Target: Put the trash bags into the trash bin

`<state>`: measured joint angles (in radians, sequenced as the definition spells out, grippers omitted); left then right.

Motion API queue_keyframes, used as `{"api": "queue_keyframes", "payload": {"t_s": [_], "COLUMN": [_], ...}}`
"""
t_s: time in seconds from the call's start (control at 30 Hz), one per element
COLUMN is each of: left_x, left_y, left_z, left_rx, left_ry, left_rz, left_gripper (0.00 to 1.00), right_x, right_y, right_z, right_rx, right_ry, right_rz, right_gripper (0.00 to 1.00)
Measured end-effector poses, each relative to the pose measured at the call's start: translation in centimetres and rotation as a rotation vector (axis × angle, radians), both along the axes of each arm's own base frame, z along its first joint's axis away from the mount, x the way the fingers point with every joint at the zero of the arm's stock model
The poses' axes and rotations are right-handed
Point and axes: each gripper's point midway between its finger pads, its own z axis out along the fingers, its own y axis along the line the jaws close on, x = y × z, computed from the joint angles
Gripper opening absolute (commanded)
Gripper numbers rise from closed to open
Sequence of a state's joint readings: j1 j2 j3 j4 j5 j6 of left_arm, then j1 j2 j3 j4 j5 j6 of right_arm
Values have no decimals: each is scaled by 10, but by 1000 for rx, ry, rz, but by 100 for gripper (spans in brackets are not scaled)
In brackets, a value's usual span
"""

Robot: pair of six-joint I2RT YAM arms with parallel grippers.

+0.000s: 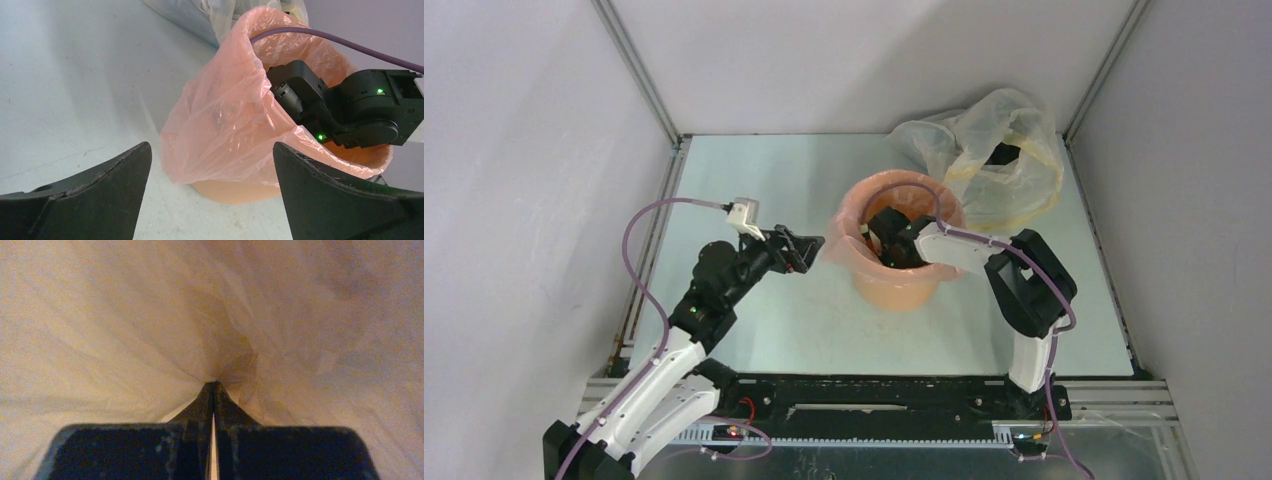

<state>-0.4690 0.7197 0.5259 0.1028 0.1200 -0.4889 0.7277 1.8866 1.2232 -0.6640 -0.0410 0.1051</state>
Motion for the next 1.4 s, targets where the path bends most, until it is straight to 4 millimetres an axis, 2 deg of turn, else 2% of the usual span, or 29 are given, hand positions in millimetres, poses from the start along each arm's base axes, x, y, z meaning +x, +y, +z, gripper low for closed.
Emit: {"api": "queue_keyframes", "payload": {"t_s": [0.2, 0.3, 0.4, 0.57, 0.67, 0.87, 0.93, 1.0, 1.07, 1.13, 1.27, 1.4], "left_x": [0, 0, 0, 0, 2, 16, 22, 27, 33, 39, 51, 54], "left_y": [0, 0, 0, 0, -1, -7, -9, -12, -17, -23, -36, -46], "left_z": [2, 2, 2, 4, 14, 53, 64, 68, 67, 63, 49, 34], "left_rx": [-2, -2, -2, -2, -3, 27, 42, 62, 92, 131, 200, 259], "left_ry": [-3, -3, -4, -2, -8, -19, -19, -4, 28, 68, 141, 202], "left_rz": [0, 0, 0, 0, 0, -3, -4, -10, -27, -45, -83, -116], "left_gripper": [99, 99, 99, 100, 100, 96, 93, 91, 89, 86, 84, 84], "right_x": [-2, -6, -4, 6, 13, 22, 23, 21, 18, 13, 7, 1], "right_y": [-3, -7, -6, -2, 1, -3, -8, -16, -28, -42, -70, -95], "right_z": [5, 17, 42, 97, 131, 208, 237, 265, 289, 309, 336, 344], "right_rx": [14, 21, 62, 134, 173, 248, 281, 316, 347, 370, 398, 402], "right_ry": [-33, -49, -98, -206, -269, -417, -481, -546, -613, -675, -769, -823], "right_rz": [-7, -11, -12, -20, -26, -53, -70, -93, -123, -153, -226, -294], "right_gripper": [0, 0, 0, 0, 1, 16, 29, 47, 62, 71, 79, 81]}}
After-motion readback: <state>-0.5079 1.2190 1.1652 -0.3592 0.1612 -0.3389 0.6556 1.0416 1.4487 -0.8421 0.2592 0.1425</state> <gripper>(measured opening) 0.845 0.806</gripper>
